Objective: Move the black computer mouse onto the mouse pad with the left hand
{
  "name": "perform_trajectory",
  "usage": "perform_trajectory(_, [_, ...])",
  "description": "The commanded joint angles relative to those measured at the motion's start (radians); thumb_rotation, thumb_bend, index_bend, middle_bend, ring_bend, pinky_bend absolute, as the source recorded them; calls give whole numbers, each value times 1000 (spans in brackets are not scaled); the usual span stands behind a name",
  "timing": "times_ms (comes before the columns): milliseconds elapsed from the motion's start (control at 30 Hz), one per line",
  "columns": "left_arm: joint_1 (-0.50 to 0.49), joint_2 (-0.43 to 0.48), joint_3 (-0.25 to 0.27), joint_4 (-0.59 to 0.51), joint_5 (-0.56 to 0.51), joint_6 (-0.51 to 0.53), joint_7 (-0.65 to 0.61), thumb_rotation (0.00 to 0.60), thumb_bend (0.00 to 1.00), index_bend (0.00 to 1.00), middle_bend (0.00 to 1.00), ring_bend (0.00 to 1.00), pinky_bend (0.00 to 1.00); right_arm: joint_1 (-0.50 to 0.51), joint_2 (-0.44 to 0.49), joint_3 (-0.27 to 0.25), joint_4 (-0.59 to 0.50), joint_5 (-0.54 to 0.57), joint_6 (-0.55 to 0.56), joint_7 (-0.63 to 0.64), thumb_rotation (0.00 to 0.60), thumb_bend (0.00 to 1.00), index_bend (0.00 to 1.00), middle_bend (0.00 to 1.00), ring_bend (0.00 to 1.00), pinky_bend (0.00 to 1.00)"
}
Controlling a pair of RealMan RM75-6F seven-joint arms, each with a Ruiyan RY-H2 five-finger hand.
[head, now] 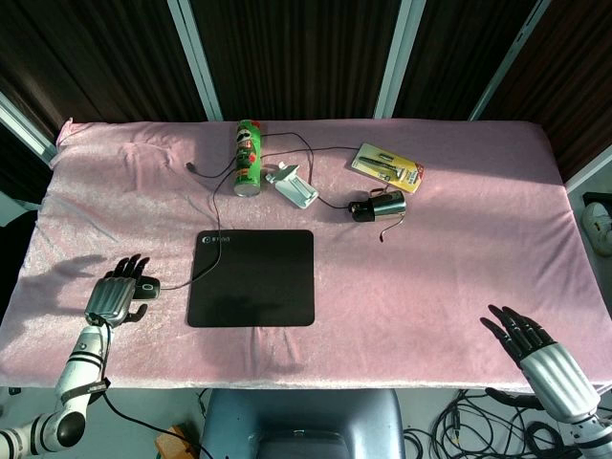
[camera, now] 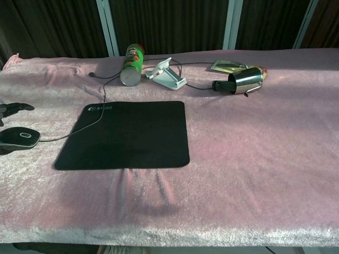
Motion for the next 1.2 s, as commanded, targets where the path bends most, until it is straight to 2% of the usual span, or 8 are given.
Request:
perform_trajectory(33, [0,1,0,0,0,2,0,600,335,0,0,0,252,-1,0,0,0,1,2,3,600,101,14,21,64,288])
perform_trajectory(600, [-8,-3,8,17,-4,-14,3,600,334,0,0,0,257,0,1,-2,-3,-1,-3,-1,600,101,25,21,64,288])
perform_trajectory(733, [-11,-18,11,42,-4,-16,8,600,336,26,4,0,247,0,2,-3,-1,-3,-3,3,600,102,31,21,64,289])
perform_trajectory(833, [-10,-38,9,76,10,-5,-4,600,358,114,105,44,213,0,3,-2,0,-2,0,8,600,101,37,20,64,289])
perform_trajectory(933, [-7,-68,5,123,20,15,-6,600,433,251,278,161,189,0,3,-2,1,-2,1,9,600,101,43,21,64,288])
perform_trajectory(1033, [-6,-93,5,163,19,25,8,600,527,374,445,295,251,0,4,-2,2,-3,2,12,600,102,51,21,64,288])
perform_trajectory(1200, [-2,-112,3,187,33,32,-3,600,581,457,531,361,332,0,5,-2,3,-2,4,16,600,101,57,21,64,289])
